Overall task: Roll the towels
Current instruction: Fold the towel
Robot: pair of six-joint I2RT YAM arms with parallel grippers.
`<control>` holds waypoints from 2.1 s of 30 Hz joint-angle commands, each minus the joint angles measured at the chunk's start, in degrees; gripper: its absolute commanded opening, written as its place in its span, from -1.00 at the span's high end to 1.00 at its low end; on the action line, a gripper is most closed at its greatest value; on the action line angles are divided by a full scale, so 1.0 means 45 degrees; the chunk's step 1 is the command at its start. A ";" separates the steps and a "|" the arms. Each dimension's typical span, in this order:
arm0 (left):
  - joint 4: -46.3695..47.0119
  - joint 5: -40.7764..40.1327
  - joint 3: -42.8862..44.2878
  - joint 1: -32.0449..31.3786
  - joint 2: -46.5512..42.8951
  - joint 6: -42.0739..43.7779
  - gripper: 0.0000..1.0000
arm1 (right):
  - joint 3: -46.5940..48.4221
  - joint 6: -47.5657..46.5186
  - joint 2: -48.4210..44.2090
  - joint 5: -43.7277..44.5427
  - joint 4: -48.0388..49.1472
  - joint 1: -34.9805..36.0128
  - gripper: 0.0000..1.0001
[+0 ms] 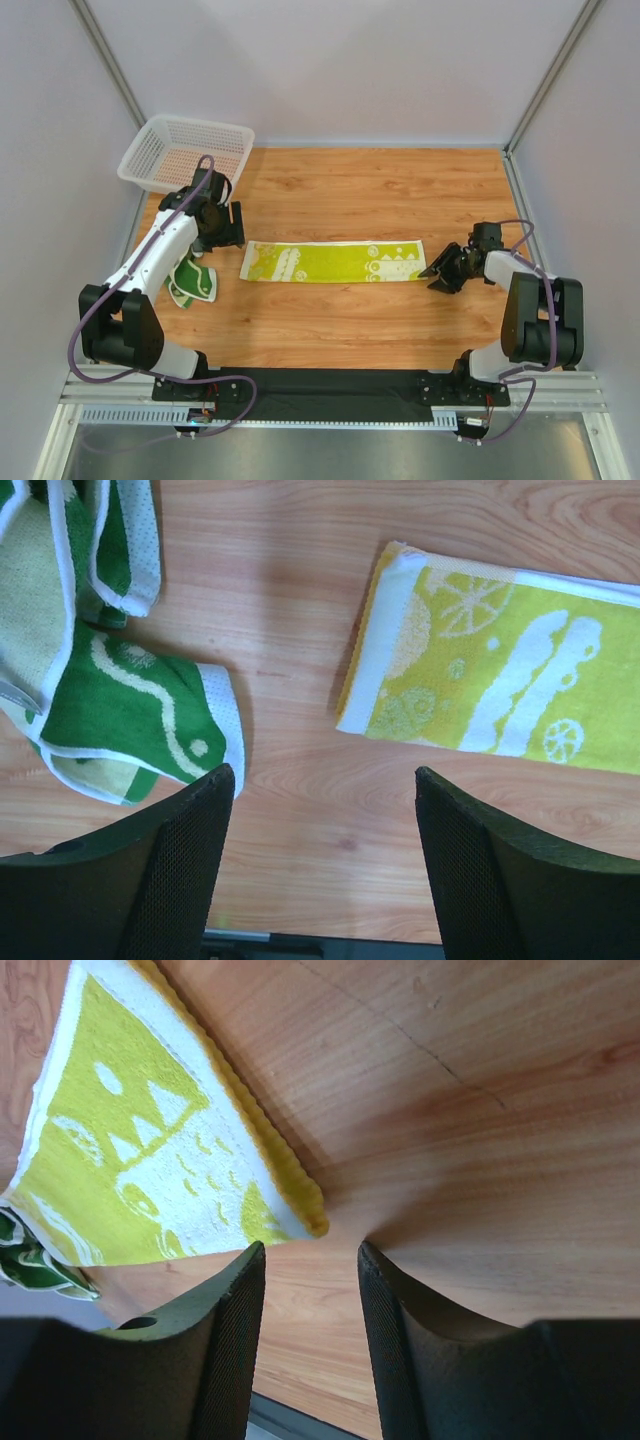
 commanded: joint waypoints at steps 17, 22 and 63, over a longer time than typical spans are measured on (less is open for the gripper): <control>0.0108 -0.0233 -0.0244 0.0058 0.0032 0.0167 -0.56 | 0.0257 -0.0640 0.0793 0.1254 0.0343 -0.0720 0.87; -0.0047 0.0117 -0.0205 0.0058 -0.0163 0.0127 -0.55 | 0.0647 -0.0661 -0.0825 0.3887 -0.1552 -0.1072 0.99; 0.1554 -0.0526 -0.2021 0.0097 -0.4889 0.0342 -0.68 | 1.1194 -0.0582 0.1686 0.8424 -0.5597 1.1075 0.99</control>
